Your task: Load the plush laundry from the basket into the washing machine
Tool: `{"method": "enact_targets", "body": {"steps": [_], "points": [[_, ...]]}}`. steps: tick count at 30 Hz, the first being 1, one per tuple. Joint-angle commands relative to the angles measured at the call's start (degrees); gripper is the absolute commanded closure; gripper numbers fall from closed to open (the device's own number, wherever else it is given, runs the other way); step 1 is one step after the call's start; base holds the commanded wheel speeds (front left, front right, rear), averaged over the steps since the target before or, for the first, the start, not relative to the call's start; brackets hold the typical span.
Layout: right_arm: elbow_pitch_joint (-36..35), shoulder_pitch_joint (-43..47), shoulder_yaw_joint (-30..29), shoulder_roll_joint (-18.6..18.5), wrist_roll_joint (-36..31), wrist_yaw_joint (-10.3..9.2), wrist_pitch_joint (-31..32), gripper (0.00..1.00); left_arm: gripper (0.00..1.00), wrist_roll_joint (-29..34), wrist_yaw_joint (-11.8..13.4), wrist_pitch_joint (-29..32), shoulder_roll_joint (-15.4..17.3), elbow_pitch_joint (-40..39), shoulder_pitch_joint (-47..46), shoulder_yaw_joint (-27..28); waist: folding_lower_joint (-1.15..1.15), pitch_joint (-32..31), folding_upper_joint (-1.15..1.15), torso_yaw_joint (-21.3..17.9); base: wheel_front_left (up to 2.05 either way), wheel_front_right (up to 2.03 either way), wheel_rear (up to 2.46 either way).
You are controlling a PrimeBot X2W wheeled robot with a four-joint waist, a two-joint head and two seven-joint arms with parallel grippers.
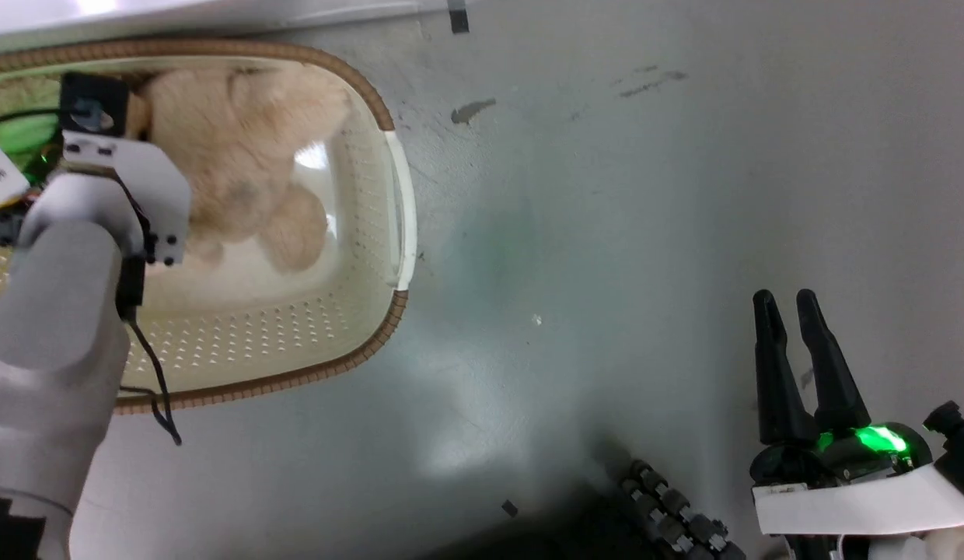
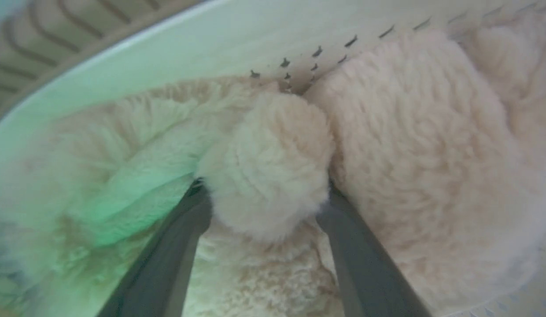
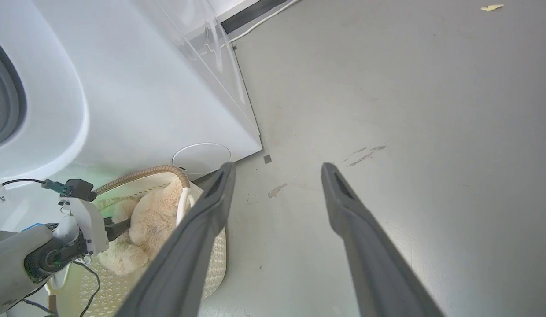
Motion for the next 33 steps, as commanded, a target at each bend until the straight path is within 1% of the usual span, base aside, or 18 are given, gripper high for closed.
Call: {"method": "enact_targets", "body": {"steps": [1,2,3,4,7,15,20,24,28,33], "points": [[-0.5,-1.3,0.2,0.0,1.0,-0.04,-0.6,0.00,0.00,-0.3,0.1,0.2,0.6,0.9,-1.6,-0.8,0.00,1.1,0.00,-0.5,0.00,0.00,0.00],[-0.5,-1.5,0.3,0.0,1.4,-0.04,-0.7,0.00,0.00,-0.6,0.0,0.2,0.6,1.0,-2.1,-1.1,0.00,1.6,0.00,-0.6,0.00,0.00,0.00],[-0.5,-1.7,0.5,0.0,1.8,-0.04,-0.8,0.00,0.36,-1.0,0.0,-0.1,0.6,0.9,-2.7,-1.2,0.00,2.2,0.00,-0.8,0.00,0.00,0.00],[-0.4,-2.0,0.7,0.0,2.2,-0.04,-0.9,0.00,1.00,-1.1,-0.4,-0.2,0.7,0.9,-3.2,-1.7,0.00,2.8,0.00,-1.0,0.00,0.00,0.00],[0.1,-3.2,1.6,0.0,3.3,-0.04,-1.2,0.00,1.00,-1.6,-1.0,0.1,0.9,1.1,-4.2,-2.7,0.00,4.0,0.00,-1.4,0.00,0.00,0.00],[3.2,-6.2,2.1,0.0,3.6,-0.04,-1.2,0.00,1.00,-0.7,-3.2,-1.3,-1.5,-0.2,-3.5,-6.2,0.00,0.9,0.00,1.9,0.00,0.00,0.00],[5.5,-7.5,2.5,0.0,3.6,-0.04,-1.2,0.00,1.00,-1.3,-3.9,-2.5,-2.6,-0.1,-2.0,-7.0,0.00,-3.2,0.00,4.0,0.00,0.00,0.00],[7.0,-7.8,1.6,0.0,3.6,-0.04,-1.2,0.00,1.00,-2.7,-4.6,-3.7,-3.7,0.3,0.0,-7.1,0.00,-7.1,0.00,5.4,0.00,0.00,0.00],[8.9,-7.4,0.2,0.0,2.7,-0.04,-1.2,0.00,1.00,-4.7,-6.6,-6.4,-5.9,0.2,2.8,-7.4,0.00,-12.1,0.00,7.1,0.00,0.00,0.00],[10.8,-5.9,-2.0,0.0,1.0,-0.04,-1.2,0.00,1.00,-7.0,-8.7,-10.8,-9.4,0.3,6.5,-8.0,0.00,-18.9,0.00,10.4,0.00,0.00,0.00]]}}
